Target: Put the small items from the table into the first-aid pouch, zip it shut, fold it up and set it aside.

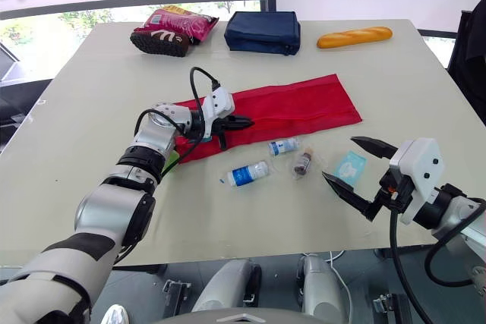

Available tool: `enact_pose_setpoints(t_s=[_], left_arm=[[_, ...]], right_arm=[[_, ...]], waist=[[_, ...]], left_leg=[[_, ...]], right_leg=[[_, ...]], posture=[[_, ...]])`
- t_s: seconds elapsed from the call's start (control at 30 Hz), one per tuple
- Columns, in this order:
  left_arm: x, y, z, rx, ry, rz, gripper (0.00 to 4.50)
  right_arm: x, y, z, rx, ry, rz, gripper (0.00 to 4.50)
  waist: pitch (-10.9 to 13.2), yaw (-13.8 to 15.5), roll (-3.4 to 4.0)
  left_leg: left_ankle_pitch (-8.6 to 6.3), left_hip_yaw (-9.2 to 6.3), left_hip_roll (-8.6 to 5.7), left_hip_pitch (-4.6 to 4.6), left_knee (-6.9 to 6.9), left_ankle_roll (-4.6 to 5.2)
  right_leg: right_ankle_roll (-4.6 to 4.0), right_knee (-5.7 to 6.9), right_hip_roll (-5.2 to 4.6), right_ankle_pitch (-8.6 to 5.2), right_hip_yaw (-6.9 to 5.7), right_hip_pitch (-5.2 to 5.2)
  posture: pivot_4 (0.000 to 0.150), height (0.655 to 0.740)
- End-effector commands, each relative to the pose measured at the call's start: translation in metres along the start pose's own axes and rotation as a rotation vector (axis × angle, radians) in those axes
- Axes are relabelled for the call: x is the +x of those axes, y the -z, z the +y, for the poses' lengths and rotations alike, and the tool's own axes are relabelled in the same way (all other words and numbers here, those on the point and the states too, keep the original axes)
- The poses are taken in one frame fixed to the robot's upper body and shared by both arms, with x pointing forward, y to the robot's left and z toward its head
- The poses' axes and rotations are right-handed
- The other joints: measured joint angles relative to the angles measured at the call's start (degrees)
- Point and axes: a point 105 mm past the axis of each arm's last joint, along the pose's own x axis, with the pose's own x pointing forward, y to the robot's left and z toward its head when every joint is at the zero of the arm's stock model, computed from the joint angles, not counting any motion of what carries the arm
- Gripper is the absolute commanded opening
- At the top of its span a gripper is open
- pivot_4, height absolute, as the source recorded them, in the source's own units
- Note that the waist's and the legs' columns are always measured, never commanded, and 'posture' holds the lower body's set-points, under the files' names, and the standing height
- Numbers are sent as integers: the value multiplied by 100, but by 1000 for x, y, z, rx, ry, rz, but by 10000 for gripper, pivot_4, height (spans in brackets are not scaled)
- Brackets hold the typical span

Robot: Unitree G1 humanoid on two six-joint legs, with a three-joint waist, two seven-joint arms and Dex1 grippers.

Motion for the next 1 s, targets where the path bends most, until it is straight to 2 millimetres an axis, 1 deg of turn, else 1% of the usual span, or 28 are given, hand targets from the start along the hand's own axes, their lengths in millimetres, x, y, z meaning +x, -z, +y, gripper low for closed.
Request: enact_pose_setpoints(t_s=[0.03, 0.2, 0.33, 0.47, 0.57, 0.63, 0.67, 0.77, 0.87, 0.9, 1.0], left_arm=[[-7, -15, -1, 25, 34, -61, 109], [-13, -10, 0, 35, 15, -32, 109], [-22, -6, 7, 14, -34, -20, 109], [-24, -6, 9, -15, -52, -28, 109], [-23, -7, 8, -18, -57, -29, 109], [-23, -7, 8, -22, -57, -31, 109], [-23, -6, 7, -20, -56, -27, 109], [-22, -5, 6, -18, -57, -21, 109], [-20, -6, 6, -19, -58, -23, 109], [-20, -6, 5, -18, -57, -24, 109], [-19, -6, 4, -18, -56, -25, 109]], right_arm=[[7, -4, 10, -2, -59, -4, 45000], [23, -1, 17, -14, -128, 10, 45000], [44, 3, 30, -39, -252, 16, 45000], [69, 11, 37, -106, -352, 25, 45000], [91, 23, 41, -185, -454, 67, 45000], [101, 27, 42, -223, -501, 82, 45000], [111, 31, 43, -244, -534, 93, 45000], [131, 41, 44, -346, -605, 139, 45000], [146, 49, 42, -365, -626, 172, 45000], [150, 55, 42, -399, -648, 194, 45000], [159, 65, 40, -431, -678, 247, 45000]], waist=[[0, -4, 0], [0, -9, 0], [0, -25, 0], [1, -18, -1], [0, -19, -1], [1, -12, -1], [1, -18, -1], [1, -31, 0], [0, -28, -2], [0, -25, -2], [0, -16, -1]], left_leg=[[0, 0, 0, 0, 1, 0], [0, -2, 3, 0, 7, 0], [0, -2, 5, -1, 16, 1], [-2, -6, 6, -8, 29, 3], [-5, -4, 4, -8, 40, 7], [-5, -4, 3, -10, 41, 8], [-4, -5, 3, -11, 42, 7], [1, -2, 2, -11, 44, -2], [4, -7, 1, -13, 44, -7], [5, -4, 1, -13, 45, -9], [7, -5, -3, -14, 47, -12]], right_leg=[[0, 0, 0, 0, 0, 0], [0, 2, 3, 0, 1, 1], [0, 4, 7, 0, 2, 1], [0, 3, 9, 0, -5, 2], [1, 6, 9, 0, -17, 4], [2, 6, 9, 1, -22, 3], [2, 7, 8, 1, -24, 3], [1, 8, 8, 1, -22, 2], [1, 8, 7, 1, -26, 2], [1, 8, 7, 2, -24, 2], [1, 12, 3, 2, -24, 1]], posture=[[1500, 7397], [1500, 7397], [1500, 7397], [1500, 7397], [1500, 7397], [1500, 7397], [1500, 7397], [1500, 7397], [1500, 7397], [1500, 7397], [1500, 7397]])
